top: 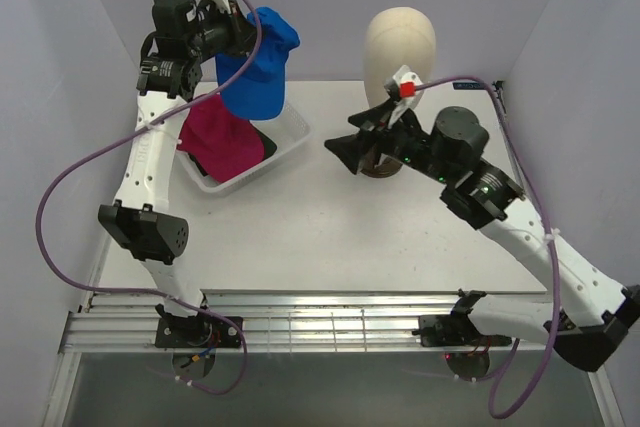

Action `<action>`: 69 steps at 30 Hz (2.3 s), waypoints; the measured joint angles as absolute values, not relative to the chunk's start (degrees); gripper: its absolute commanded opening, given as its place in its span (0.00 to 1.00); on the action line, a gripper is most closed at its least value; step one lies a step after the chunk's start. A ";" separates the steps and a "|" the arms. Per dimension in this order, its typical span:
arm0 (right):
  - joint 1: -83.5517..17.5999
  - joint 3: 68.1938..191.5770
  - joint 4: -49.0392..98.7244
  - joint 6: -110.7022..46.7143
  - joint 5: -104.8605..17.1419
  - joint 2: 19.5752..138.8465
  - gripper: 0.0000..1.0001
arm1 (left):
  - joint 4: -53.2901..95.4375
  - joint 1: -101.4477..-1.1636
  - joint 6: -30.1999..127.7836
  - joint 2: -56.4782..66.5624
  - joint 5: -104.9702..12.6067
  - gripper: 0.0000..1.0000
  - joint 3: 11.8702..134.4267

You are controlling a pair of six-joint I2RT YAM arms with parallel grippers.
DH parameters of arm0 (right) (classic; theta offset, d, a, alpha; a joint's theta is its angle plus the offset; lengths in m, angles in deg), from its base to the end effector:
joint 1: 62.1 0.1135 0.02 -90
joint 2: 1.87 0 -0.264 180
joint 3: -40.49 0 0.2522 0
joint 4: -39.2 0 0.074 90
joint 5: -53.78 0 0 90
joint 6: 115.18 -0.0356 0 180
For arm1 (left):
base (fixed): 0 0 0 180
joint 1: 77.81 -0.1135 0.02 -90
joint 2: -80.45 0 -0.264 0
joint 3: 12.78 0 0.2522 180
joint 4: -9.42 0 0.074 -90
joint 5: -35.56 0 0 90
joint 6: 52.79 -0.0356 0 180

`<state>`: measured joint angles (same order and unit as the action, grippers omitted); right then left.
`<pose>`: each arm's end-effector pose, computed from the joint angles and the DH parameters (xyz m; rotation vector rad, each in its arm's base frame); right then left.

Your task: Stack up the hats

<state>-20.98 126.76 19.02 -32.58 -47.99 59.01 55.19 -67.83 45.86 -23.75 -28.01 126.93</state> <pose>0.1668 0.1553 0.4622 -0.6086 1.4132 0.8318 0.3855 -0.0839 0.4971 0.3617 1.7370 -0.6389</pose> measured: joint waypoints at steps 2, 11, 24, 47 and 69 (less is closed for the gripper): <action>-16.61 130.56 20.03 -32.53 -44.62 64.26 0.82 | 55.38 -67.83 47.54 -22.01 -26.06 0.00 126.89; -11.78 130.61 28.92 -41.56 -36.80 75.21 0.90 | 55.82 -67.83 52.76 -18.03 -20.75 0.00 126.76; 11.46 105.08 80.11 30.39 -12.86 76.17 0.90 | 56.65 -67.83 59.93 -17.92 -18.28 0.00 128.79; 5.47 119.48 98.65 81.25 -2.61 101.31 0.93 | 56.59 -67.83 62.51 -17.90 -16.88 0.00 127.72; 3.02 124.60 98.52 77.65 -1.76 106.09 0.91 | 56.56 -67.83 63.06 -18.36 -16.27 0.00 128.42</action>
<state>3.02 124.60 98.52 77.65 -1.76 106.09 56.56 -67.83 63.06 -18.36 -16.27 128.42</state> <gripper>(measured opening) 0.987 0.025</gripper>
